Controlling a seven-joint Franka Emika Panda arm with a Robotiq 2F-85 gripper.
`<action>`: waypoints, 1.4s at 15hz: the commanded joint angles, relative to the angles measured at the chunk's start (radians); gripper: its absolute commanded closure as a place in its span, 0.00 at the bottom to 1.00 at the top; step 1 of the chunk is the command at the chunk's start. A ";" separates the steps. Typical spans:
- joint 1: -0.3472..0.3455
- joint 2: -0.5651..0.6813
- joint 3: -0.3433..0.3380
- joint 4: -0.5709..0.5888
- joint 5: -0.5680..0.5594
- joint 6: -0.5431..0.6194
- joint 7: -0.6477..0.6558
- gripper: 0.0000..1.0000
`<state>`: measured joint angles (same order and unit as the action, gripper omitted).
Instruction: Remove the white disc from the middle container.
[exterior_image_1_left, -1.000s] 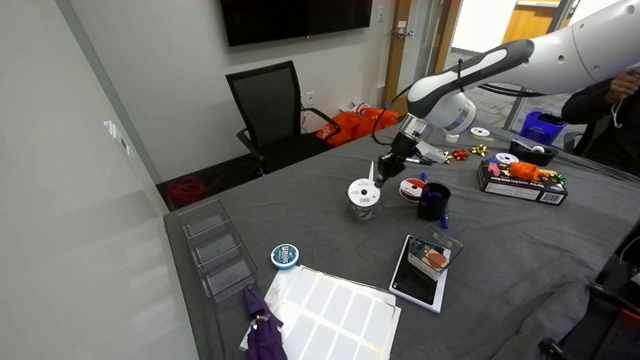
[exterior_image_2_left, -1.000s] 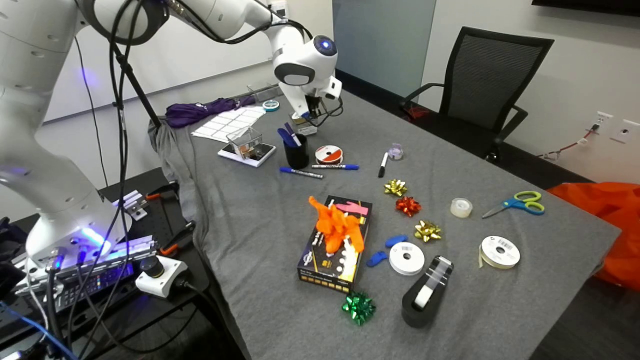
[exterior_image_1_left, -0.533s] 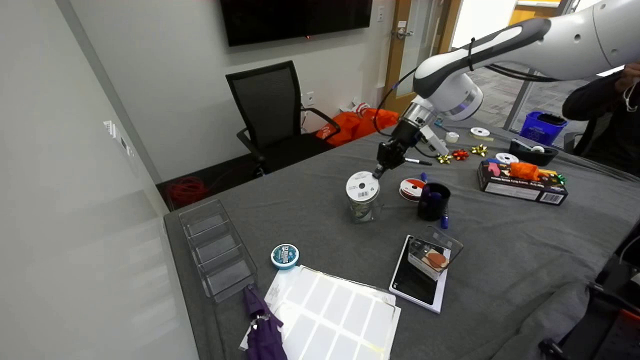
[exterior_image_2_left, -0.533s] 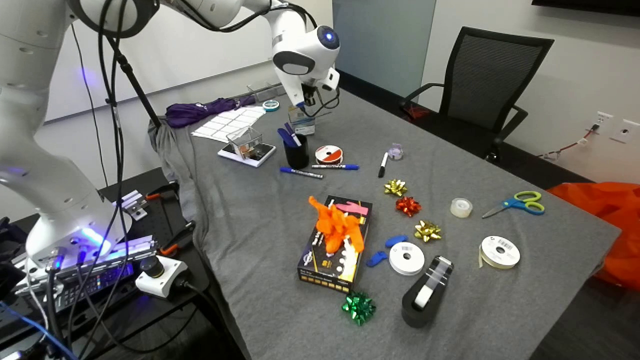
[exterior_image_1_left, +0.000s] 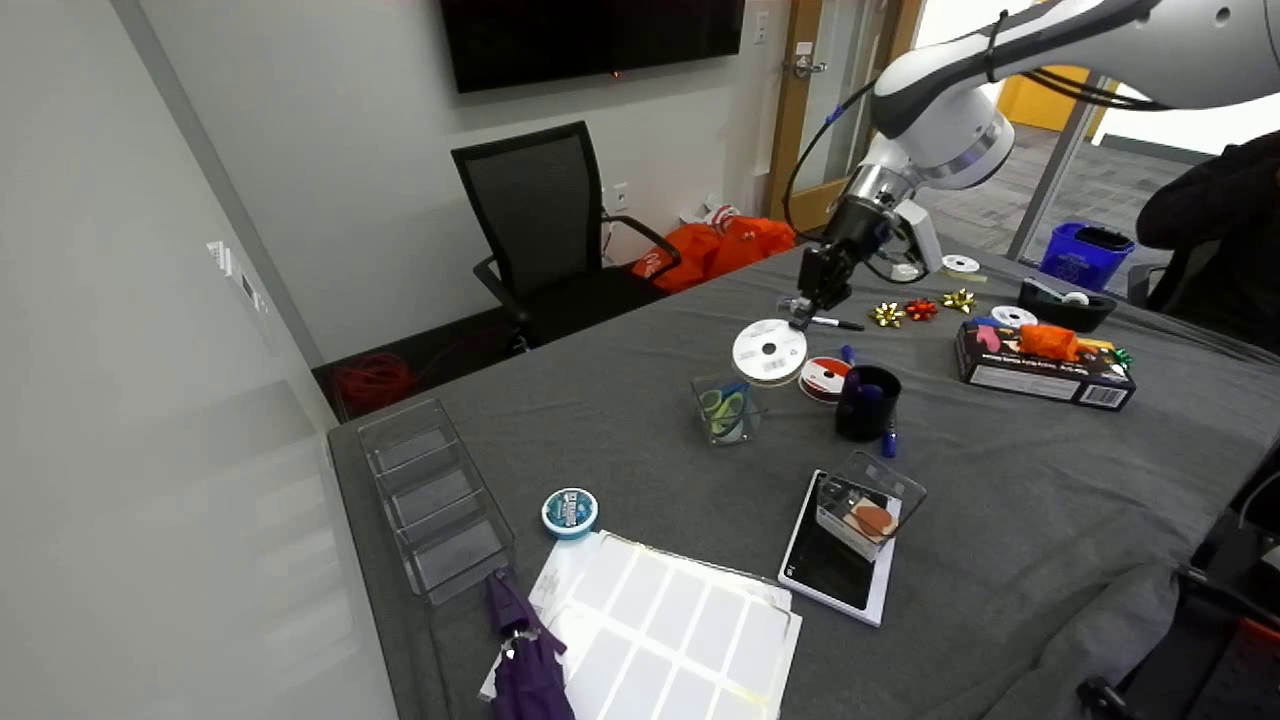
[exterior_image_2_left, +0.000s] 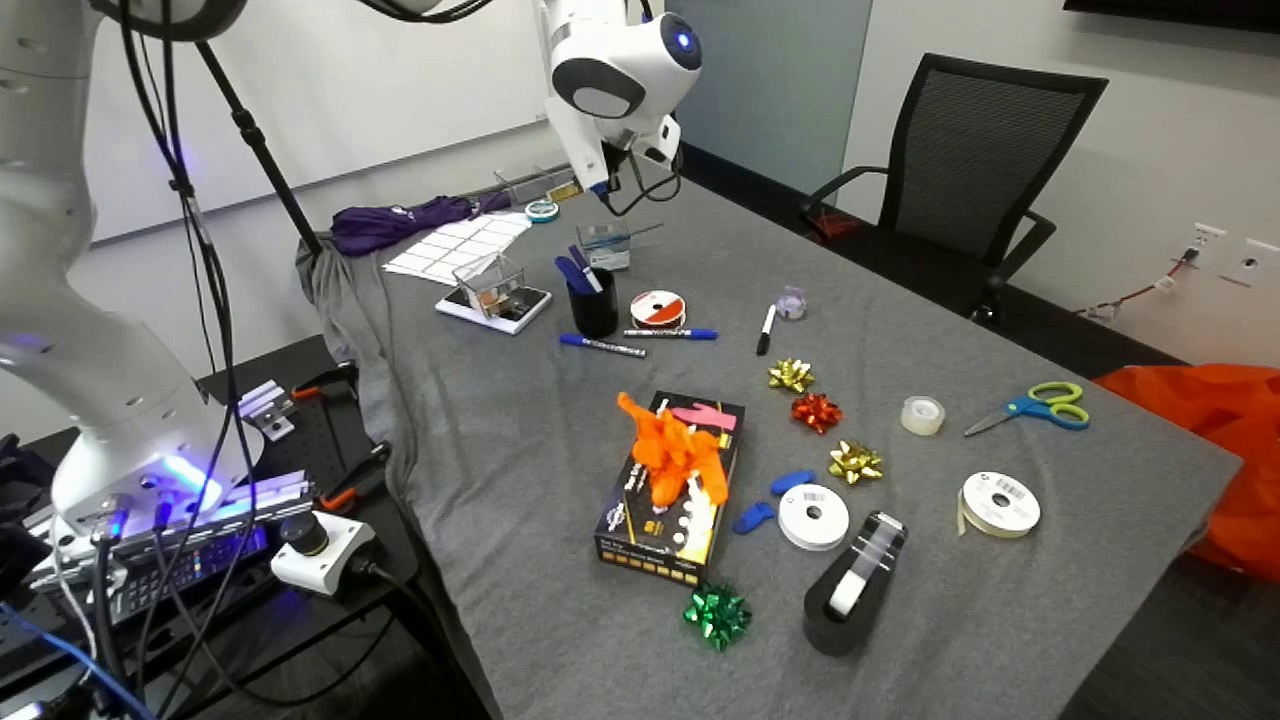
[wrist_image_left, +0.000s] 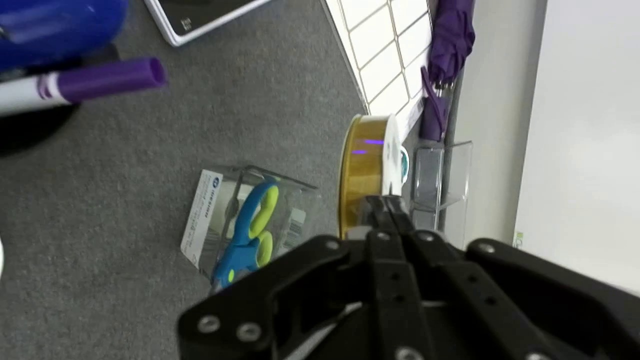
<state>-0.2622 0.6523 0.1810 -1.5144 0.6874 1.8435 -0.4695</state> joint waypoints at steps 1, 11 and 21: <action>-0.013 -0.021 -0.073 0.005 -0.095 -0.174 -0.074 1.00; -0.032 0.013 -0.189 -0.045 -0.534 -0.429 -0.442 1.00; -0.045 0.107 -0.193 -0.048 -0.698 -0.236 -0.537 0.45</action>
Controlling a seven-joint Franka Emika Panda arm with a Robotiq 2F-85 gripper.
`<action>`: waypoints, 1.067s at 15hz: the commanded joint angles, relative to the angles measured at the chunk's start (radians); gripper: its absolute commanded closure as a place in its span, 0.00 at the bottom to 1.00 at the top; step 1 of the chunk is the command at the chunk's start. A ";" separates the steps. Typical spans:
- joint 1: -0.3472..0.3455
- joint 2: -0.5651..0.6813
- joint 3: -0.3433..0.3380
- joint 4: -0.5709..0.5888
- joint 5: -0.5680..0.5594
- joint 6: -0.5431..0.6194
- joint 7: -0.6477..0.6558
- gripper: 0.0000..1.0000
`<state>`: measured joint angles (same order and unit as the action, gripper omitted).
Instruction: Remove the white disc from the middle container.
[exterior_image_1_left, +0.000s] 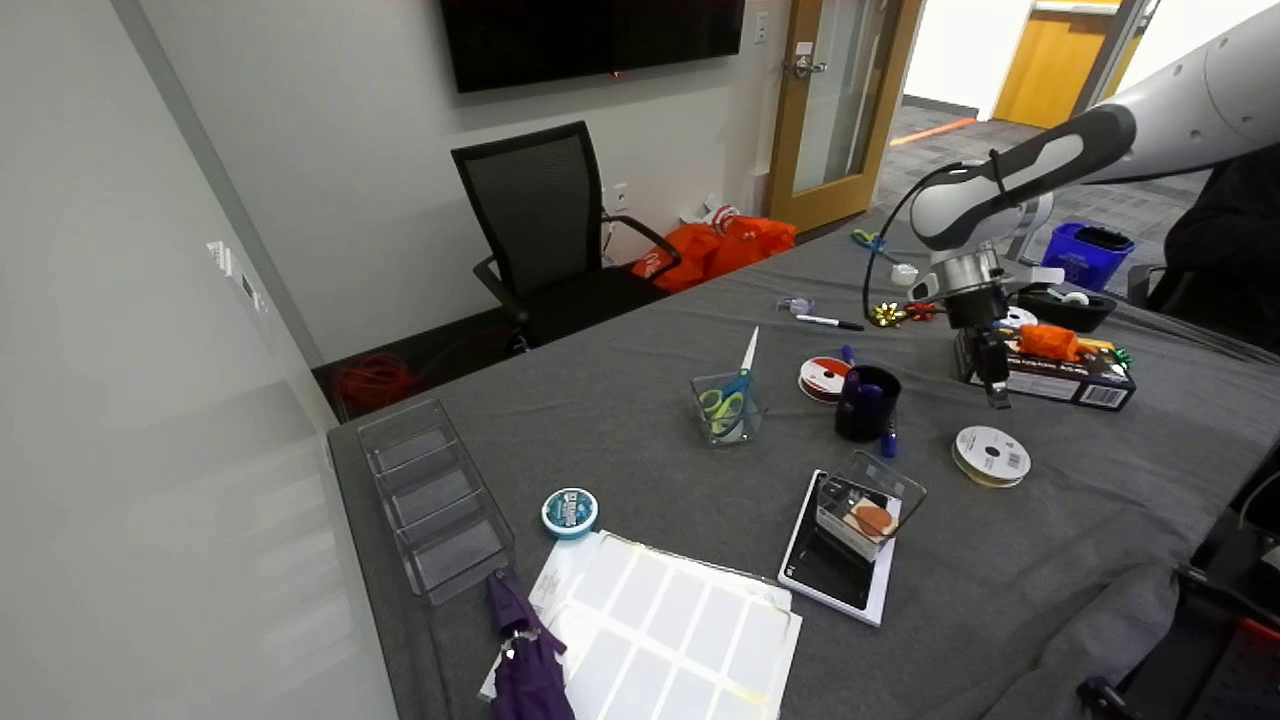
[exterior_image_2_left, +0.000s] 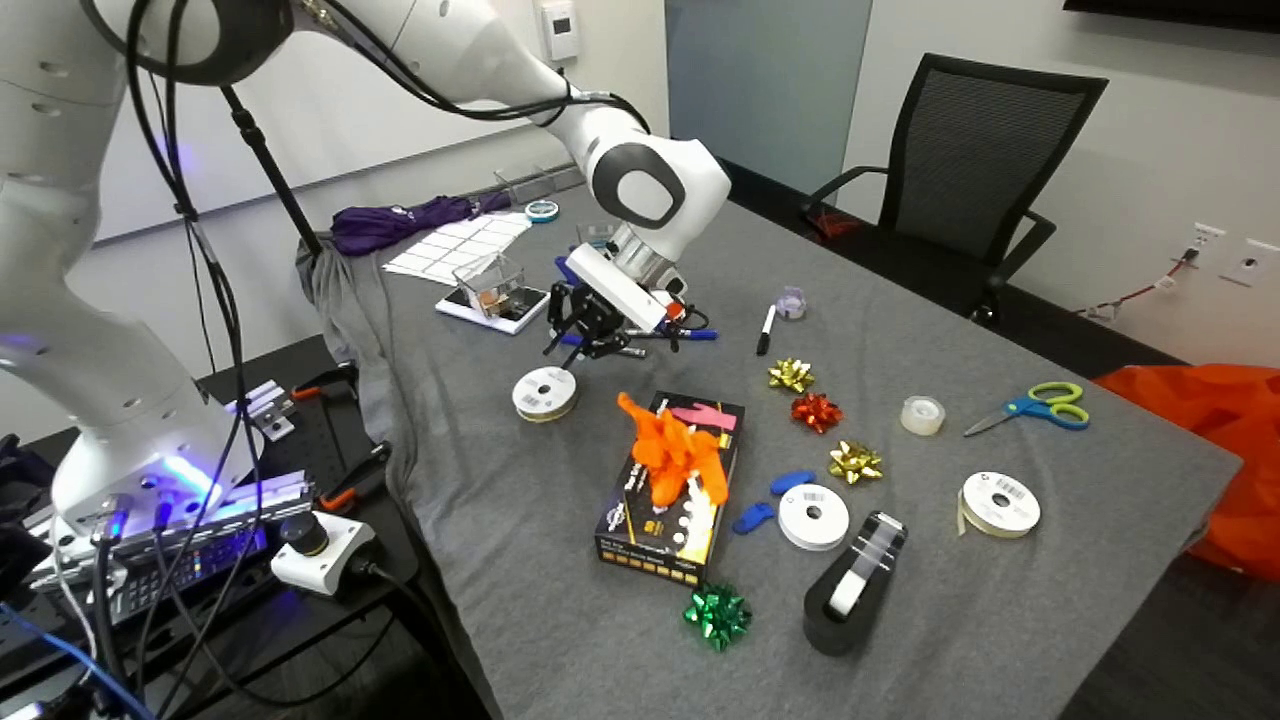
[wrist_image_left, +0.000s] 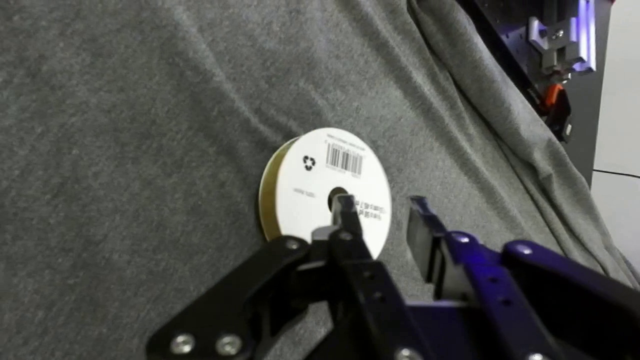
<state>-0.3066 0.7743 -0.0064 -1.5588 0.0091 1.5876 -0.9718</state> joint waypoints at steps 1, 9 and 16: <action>-0.002 -0.019 -0.004 -0.007 -0.016 0.025 -0.039 0.37; -0.038 -0.084 0.034 -0.085 0.136 0.233 -0.161 0.00; 0.017 -0.203 0.018 -0.256 0.127 0.565 -0.227 0.00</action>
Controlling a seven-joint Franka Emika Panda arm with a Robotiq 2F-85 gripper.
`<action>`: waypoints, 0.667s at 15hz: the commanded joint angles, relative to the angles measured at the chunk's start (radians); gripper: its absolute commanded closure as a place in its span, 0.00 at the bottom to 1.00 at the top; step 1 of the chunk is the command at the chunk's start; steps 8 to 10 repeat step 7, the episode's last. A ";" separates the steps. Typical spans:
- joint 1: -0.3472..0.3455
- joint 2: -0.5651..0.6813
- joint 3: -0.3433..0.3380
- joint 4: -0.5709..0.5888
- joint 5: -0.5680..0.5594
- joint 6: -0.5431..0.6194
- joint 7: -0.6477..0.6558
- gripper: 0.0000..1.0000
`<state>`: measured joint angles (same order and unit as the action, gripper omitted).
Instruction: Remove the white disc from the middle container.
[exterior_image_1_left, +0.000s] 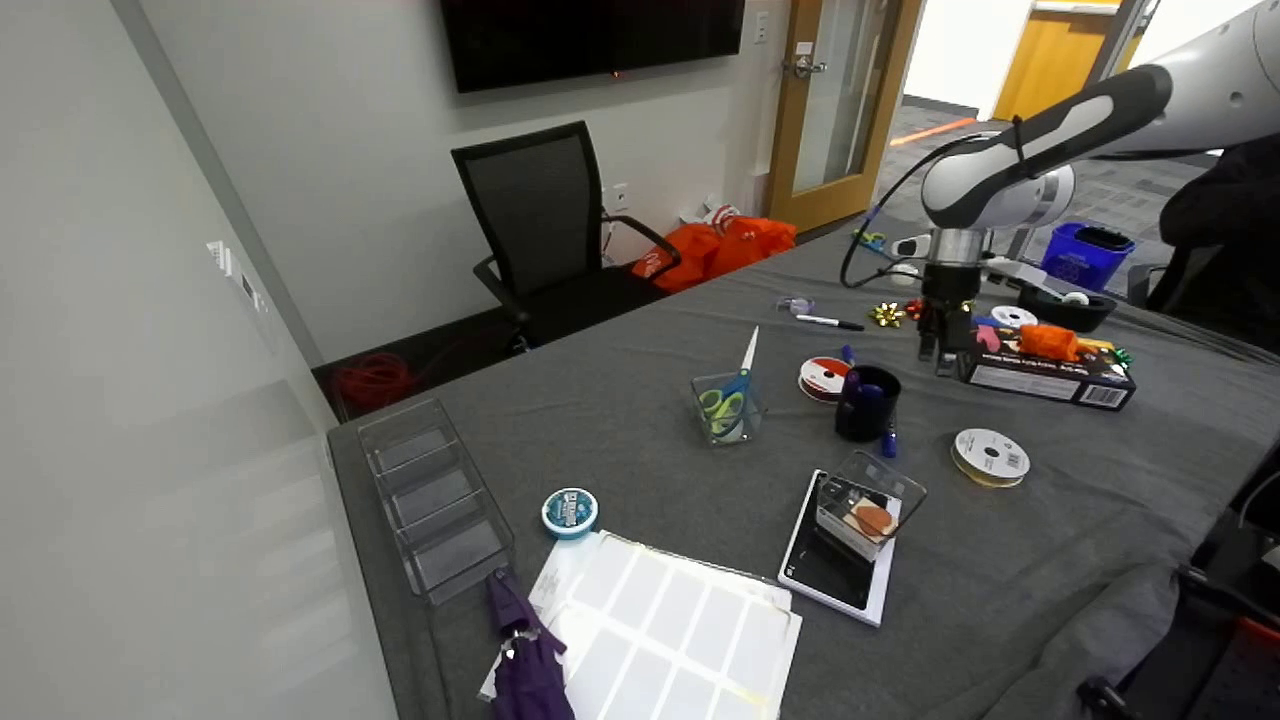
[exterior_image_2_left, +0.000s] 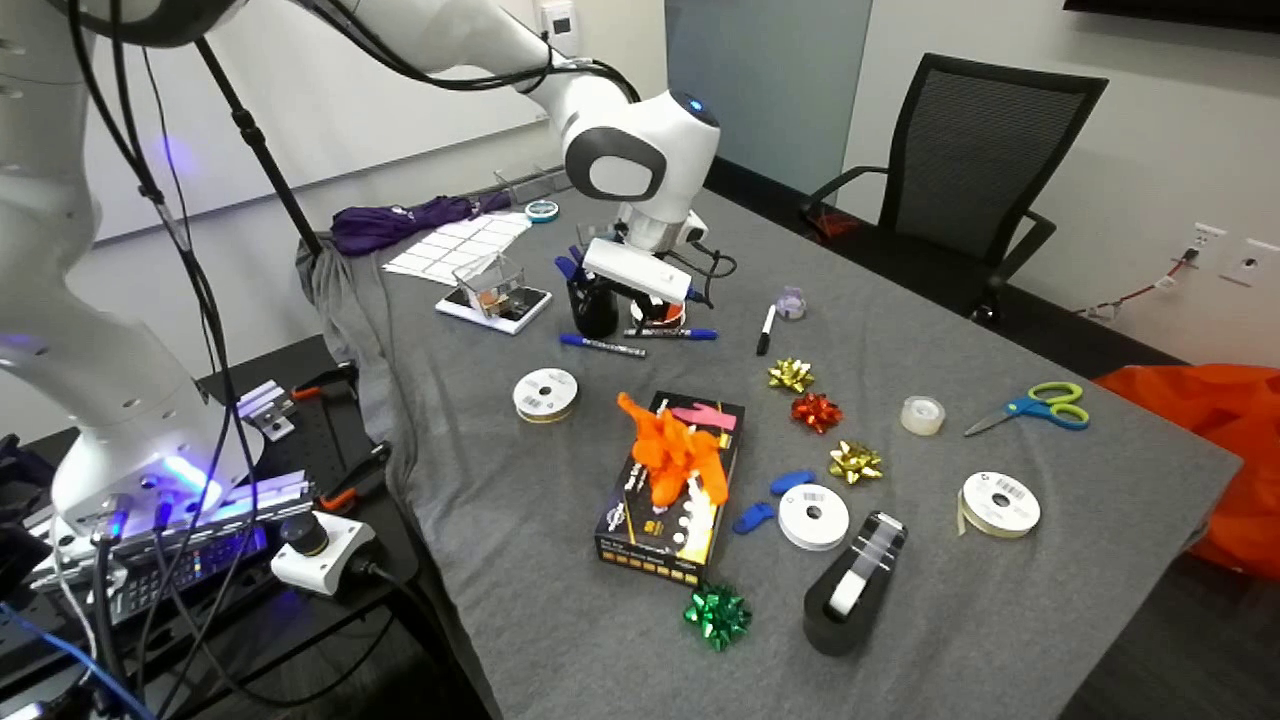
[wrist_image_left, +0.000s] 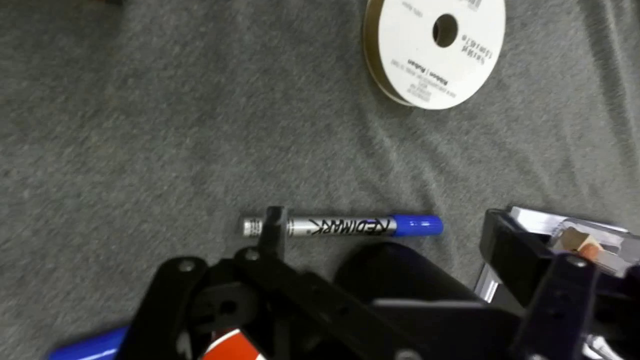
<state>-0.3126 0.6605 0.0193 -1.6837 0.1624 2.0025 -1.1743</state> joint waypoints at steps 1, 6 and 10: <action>0.030 -0.104 -0.009 -0.158 -0.037 0.204 -0.022 0.00; 0.044 -0.166 -0.002 -0.255 -0.048 0.339 -0.003 0.00; 0.047 -0.180 -0.004 -0.268 -0.049 0.338 0.005 0.00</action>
